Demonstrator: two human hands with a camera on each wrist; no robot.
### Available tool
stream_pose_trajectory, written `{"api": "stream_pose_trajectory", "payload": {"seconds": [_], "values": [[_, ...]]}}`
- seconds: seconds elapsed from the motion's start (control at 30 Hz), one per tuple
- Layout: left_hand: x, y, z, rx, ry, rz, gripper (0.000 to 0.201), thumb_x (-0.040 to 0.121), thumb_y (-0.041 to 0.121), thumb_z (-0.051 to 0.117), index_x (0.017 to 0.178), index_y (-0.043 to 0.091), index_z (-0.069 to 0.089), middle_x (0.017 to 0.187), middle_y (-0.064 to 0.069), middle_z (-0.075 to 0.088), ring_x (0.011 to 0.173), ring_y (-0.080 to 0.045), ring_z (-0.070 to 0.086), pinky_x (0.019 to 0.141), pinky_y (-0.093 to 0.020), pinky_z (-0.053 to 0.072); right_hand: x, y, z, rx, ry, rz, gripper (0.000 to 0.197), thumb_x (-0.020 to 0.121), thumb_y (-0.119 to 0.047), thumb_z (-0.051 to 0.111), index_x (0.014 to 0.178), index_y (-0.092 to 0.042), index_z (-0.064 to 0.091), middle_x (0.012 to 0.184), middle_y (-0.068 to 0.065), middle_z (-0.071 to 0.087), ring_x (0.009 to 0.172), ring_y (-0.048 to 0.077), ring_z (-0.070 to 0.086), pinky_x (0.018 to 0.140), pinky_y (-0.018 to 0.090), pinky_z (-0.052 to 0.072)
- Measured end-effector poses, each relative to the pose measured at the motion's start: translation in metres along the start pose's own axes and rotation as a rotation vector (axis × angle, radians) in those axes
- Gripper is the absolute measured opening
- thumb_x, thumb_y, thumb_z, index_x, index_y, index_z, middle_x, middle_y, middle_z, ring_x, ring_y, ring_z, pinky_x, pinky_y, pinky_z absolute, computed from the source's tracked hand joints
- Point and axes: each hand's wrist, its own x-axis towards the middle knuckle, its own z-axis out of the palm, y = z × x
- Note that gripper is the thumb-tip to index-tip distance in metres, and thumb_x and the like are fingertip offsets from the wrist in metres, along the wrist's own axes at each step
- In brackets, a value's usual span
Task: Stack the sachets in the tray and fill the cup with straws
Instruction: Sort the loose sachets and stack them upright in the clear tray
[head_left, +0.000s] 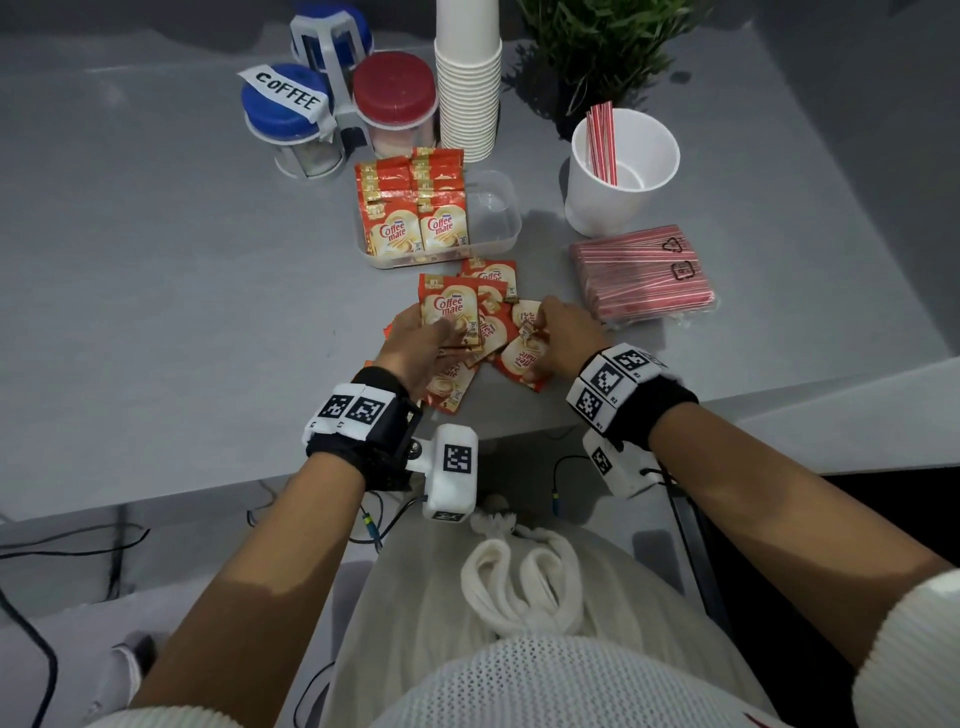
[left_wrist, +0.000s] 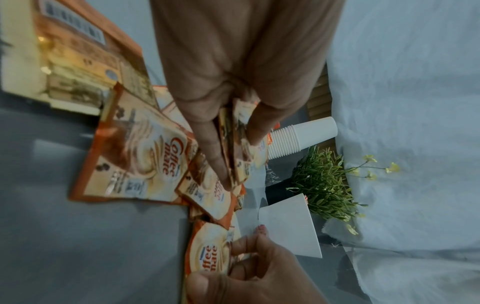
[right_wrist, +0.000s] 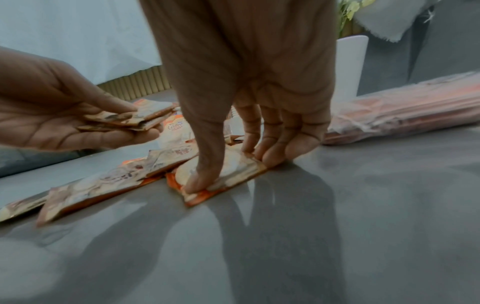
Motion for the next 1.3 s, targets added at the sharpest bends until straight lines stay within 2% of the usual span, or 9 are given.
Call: {"api": "stream_pose_trajectory", "payload": {"seconds": [0.17, 0.3, 0.47, 0.6, 0.67, 0.83, 1.07, 1.17, 1.3], "values": [[-0.002, 0.004, -0.006, -0.019, -0.011, 0.051, 0.018, 0.097, 0.003, 0.040, 0.089, 0.012, 0.053, 0.085, -0.005, 0.061, 0.076, -0.016, 0.061, 0.054, -0.018, 0.056, 0.002, -0.001, 0.001, -0.070, -0.011, 0.056, 0.046, 0.071, -0.026, 0.079, 0.105, -0.001, 0.062, 0.112, 0.014, 0.062, 0.094, 0.025, 0.058, 0.073, 0.029, 0.042], [-0.003, 0.002, -0.009, 0.007, -0.004, 0.064, 0.016, 0.096, 0.005, 0.040, 0.092, 0.014, 0.053, 0.087, -0.003, 0.062, 0.078, -0.016, 0.063, 0.068, -0.026, 0.055, -0.002, -0.002, 0.000, 0.015, 0.035, 0.026, 0.028, 0.084, -0.018, 0.063, 0.104, 0.002, 0.061, 0.111, 0.018, 0.062, 0.098, 0.030, 0.058, 0.073, 0.030, 0.040], [-0.003, 0.000, -0.010, 0.036, 0.002, 0.061, 0.016, 0.096, 0.005, 0.039, 0.093, 0.012, 0.053, 0.088, -0.003, 0.062, 0.080, -0.017, 0.062, 0.070, -0.027, 0.054, -0.013, -0.006, -0.021, 0.337, 0.160, -0.063, 0.035, 0.084, -0.008, 0.061, 0.118, -0.003, 0.053, 0.120, 0.013, 0.058, 0.110, 0.027, 0.055, 0.087, 0.031, 0.042], [-0.002, 0.006, -0.004, 0.060, 0.019, 0.048, 0.020, 0.095, 0.005, 0.041, 0.111, 0.008, 0.053, 0.106, -0.012, 0.062, 0.096, -0.027, 0.062, 0.082, -0.040, 0.054, -0.016, -0.021, -0.037, 0.691, 0.220, -0.072, 0.014, 0.082, -0.005, 0.062, 0.095, -0.004, 0.065, 0.091, 0.009, 0.062, 0.089, 0.026, 0.061, 0.083, 0.037, 0.049], [-0.001, 0.012, -0.002, 0.074, 0.017, 0.060, 0.021, 0.094, 0.006, 0.042, 0.112, 0.008, 0.054, 0.107, -0.013, 0.063, 0.096, -0.028, 0.062, 0.082, -0.040, 0.054, -0.016, -0.028, -0.043, 0.861, 0.195, -0.042, 0.009, 0.081, -0.004, 0.061, 0.080, -0.012, 0.062, 0.091, 0.011, 0.065, 0.089, 0.030, 0.064, 0.082, 0.040, 0.051], [0.002, 0.030, -0.007, 0.070, -0.049, 0.124, 0.015, 0.096, 0.009, 0.040, 0.106, 0.011, 0.052, 0.091, -0.004, 0.063, 0.081, -0.017, 0.062, 0.074, -0.029, 0.054, -0.009, -0.043, -0.048, 1.111, 0.138, 0.025, 0.011, 0.080, -0.004, 0.063, 0.082, -0.015, 0.061, 0.101, 0.020, 0.069, 0.093, 0.034, 0.067, 0.086, 0.052, 0.053], [0.012, 0.051, -0.014, 0.130, -0.116, 0.192, 0.028, 0.092, 0.005, 0.048, 0.119, -0.001, 0.053, 0.093, -0.006, 0.066, 0.081, -0.018, 0.065, 0.061, -0.020, 0.056, 0.002, -0.063, -0.039, 1.020, 0.033, 0.003, 0.029, 0.082, -0.024, 0.067, 0.107, -0.008, 0.065, 0.097, 0.010, 0.072, 0.087, 0.024, 0.069, 0.087, 0.045, 0.054], [0.018, 0.059, -0.018, 0.144, -0.124, 0.222, 0.027, 0.092, 0.005, 0.047, 0.118, 0.002, 0.056, 0.092, -0.002, 0.066, 0.078, -0.011, 0.066, 0.056, -0.016, 0.053, 0.006, -0.070, -0.038, 0.927, 0.069, -0.024, 0.026, 0.085, -0.027, 0.063, 0.103, -0.008, 0.067, 0.100, 0.011, 0.071, 0.090, 0.022, 0.068, 0.089, 0.043, 0.053], [0.030, 0.067, -0.018, 0.149, -0.138, 0.215, 0.028, 0.099, 0.008, 0.035, 0.121, 0.003, 0.051, 0.090, 0.000, 0.062, 0.079, -0.012, 0.061, 0.053, -0.015, 0.054, 0.009, -0.076, -0.046, 0.669, 0.198, -0.031, 0.039, 0.097, -0.032, 0.042, 0.094, -0.003, 0.067, 0.091, 0.005, 0.067, 0.075, 0.010, 0.060, 0.068, 0.021, 0.044]]}}
